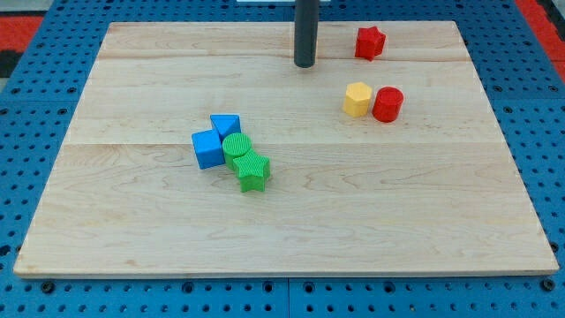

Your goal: Move the yellow heart slightly down

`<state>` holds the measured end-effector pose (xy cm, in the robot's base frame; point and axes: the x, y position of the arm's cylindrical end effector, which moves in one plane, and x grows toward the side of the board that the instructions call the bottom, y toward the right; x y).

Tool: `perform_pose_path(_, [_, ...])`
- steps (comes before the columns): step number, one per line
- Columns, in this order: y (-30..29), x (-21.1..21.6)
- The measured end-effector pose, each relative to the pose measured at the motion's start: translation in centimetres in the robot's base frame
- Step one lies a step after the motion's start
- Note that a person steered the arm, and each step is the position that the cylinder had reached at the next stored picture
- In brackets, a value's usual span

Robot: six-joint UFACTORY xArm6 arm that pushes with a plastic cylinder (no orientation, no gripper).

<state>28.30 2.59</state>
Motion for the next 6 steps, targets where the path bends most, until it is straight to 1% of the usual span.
perform_pose_path(1, [-0.4,-0.4])
perform_pose_path(2, [-2.2,-0.4])
perform_pose_path(3, [-4.6,-2.5])
perform_pose_path(4, [-4.7,-5.5])
perform_pose_path(5, [1.1,-7.8])
perform_pose_path(6, [0.9,-6.1])
